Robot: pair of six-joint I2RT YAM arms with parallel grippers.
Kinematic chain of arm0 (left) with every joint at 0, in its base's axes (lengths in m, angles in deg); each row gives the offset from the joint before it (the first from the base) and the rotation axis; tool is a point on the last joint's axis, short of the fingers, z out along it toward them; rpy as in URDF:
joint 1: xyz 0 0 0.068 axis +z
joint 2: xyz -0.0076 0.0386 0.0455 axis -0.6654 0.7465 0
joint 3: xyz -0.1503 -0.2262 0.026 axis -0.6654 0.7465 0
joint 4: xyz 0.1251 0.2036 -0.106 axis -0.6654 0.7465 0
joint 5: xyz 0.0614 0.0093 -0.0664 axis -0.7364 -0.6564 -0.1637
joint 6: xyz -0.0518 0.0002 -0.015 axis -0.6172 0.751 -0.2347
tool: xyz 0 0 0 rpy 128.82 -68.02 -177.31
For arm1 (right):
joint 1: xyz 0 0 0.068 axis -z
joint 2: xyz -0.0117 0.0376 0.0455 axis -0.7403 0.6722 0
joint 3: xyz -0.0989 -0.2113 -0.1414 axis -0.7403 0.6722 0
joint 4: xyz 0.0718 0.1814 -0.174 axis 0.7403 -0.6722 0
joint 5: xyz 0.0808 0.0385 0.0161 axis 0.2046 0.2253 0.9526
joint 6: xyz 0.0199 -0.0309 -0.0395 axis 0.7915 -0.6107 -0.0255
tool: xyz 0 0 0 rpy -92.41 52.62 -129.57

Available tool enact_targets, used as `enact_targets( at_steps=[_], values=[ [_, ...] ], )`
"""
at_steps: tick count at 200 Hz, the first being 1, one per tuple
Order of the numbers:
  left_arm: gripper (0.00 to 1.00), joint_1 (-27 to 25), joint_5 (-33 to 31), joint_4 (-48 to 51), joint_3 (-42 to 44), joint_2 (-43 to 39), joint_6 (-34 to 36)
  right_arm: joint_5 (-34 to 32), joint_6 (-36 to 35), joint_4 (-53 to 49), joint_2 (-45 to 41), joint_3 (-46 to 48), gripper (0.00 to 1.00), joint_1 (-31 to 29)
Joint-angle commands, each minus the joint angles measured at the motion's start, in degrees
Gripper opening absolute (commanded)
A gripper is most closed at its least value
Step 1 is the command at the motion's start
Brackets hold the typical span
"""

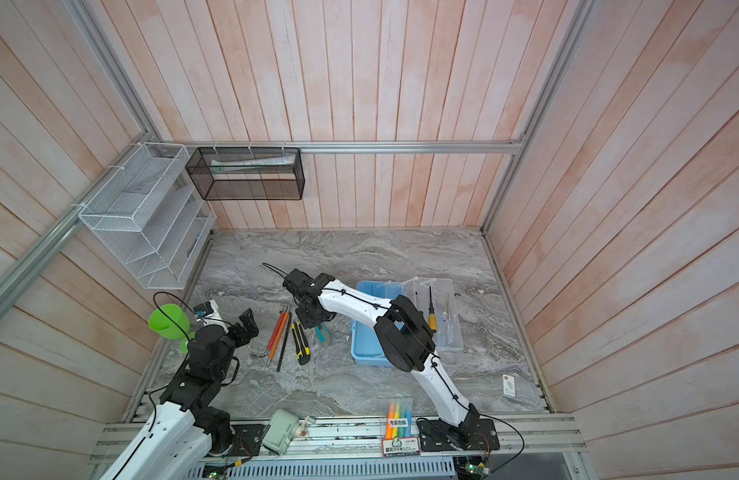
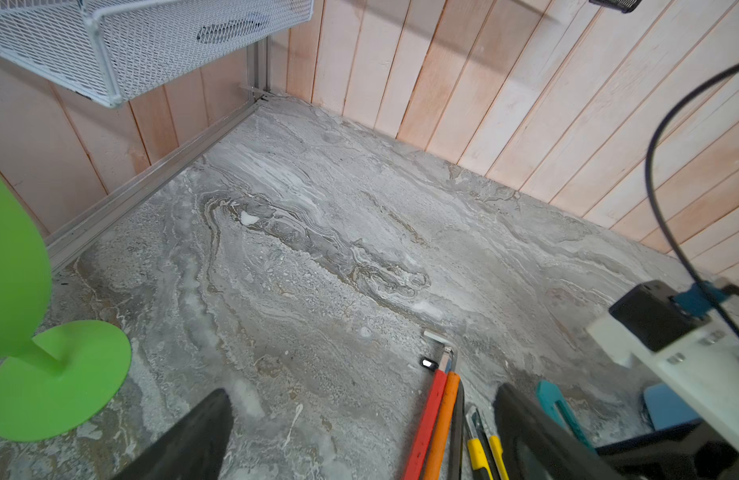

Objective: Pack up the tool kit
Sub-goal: 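Lift the teal box cutter and carry it toward the box with the right gripper, then lower the teal box cutter into the box and open the right gripper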

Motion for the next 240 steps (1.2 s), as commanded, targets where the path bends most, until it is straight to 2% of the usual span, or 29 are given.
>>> enact_targets(
  at_steps=[1,95,168,207,240],
  values=[
    [1.0,0.27,0.78,-0.6,0.47,-0.05,0.43,-1.35,1.17,-1.04,-2.41,0.47,0.08,0.16],
    [1.0,0.26,0.78,-0.56,0.48,-0.01,0.46,-3.73,5.77,-2.16,-17.57,10.53,0.07,5.04],
    [1.0,0.26,0.79,-0.61,0.41,0.01,0.45,-10.34,13.04,-3.42,-36.96,28.23,0.06,11.89],
    [1.0,0.27,0.95,-0.76,0.44,0.09,0.5,-12.33,16.13,1.62,-46.87,40.65,0.05,15.63],
    [1.0,0.3,0.96,-0.76,0.41,0.19,0.51,-10.38,15.59,5.58,-49.99,46.47,0.05,19.8]
  ],
)
